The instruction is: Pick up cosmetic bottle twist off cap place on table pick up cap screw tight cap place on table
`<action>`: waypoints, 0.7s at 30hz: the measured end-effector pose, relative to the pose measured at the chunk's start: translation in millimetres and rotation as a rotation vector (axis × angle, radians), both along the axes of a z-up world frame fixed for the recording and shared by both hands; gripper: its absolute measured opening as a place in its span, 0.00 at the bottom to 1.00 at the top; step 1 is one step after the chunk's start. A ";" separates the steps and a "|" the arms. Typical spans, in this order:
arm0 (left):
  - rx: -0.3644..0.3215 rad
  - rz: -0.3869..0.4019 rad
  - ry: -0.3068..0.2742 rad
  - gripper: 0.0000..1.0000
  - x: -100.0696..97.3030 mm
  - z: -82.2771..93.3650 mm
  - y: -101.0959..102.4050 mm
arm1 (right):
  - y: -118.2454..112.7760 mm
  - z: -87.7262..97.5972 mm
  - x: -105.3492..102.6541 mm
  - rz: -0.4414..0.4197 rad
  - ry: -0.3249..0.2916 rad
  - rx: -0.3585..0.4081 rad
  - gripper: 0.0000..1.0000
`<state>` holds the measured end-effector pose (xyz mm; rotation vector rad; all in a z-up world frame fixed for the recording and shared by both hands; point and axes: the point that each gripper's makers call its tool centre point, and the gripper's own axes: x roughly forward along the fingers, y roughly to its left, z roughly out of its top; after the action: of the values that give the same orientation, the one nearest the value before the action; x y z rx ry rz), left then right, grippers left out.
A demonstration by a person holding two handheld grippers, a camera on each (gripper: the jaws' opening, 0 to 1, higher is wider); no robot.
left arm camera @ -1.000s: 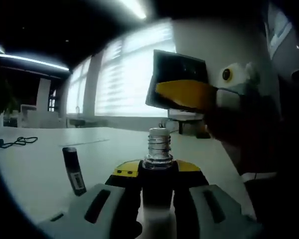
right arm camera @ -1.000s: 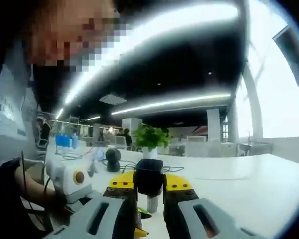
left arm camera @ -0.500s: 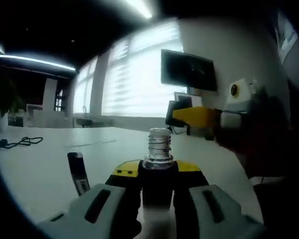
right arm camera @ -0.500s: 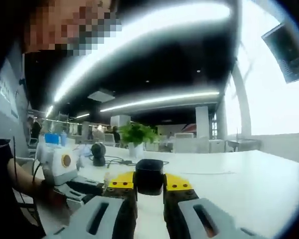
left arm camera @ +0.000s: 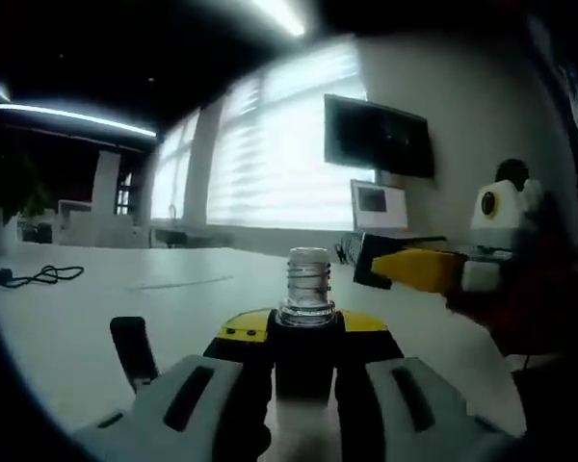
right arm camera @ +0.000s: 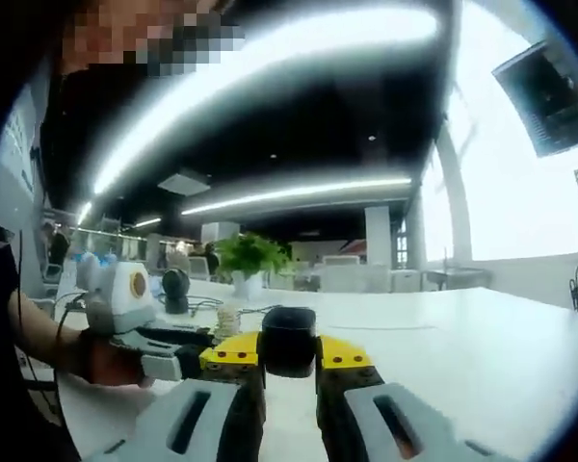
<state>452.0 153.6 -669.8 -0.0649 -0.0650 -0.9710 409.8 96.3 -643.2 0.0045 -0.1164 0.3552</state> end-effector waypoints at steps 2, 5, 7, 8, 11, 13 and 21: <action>0.003 0.019 -0.003 0.14 6.9 -0.3 -2.1 | -2.6 0.0 -1.3 -0.004 -0.003 0.004 0.13; -0.007 0.052 0.013 0.14 20.2 -2.0 -3.6 | -8.0 -0.1 -2.7 -0.014 -0.004 0.007 0.13; -0.006 0.073 0.016 0.14 27.4 -4.0 -5.5 | -11.2 -0.7 -3.6 -0.020 -0.002 0.007 0.13; 0.009 0.085 0.006 0.14 30.2 -5.7 -6.5 | -12.9 -1.0 -4.1 -0.025 -0.002 0.008 0.13; 0.014 0.090 -0.010 0.14 32.2 -6.2 -11.1 | -17.1 -3.1 -4.8 -0.039 0.003 0.008 0.13; 0.021 0.093 -0.020 0.14 36.1 -7.5 -16.7 | -18.5 -3.8 -5.2 -0.039 0.006 0.016 0.13; 0.010 0.109 0.009 0.14 47.5 -14.4 -25.1 | -24.2 -2.4 -7.7 -0.057 0.001 0.014 0.13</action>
<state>499.5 128.5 -684.2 -0.0557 -0.0543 -0.8617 402.1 72.1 -645.6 0.0153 -0.1175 0.2977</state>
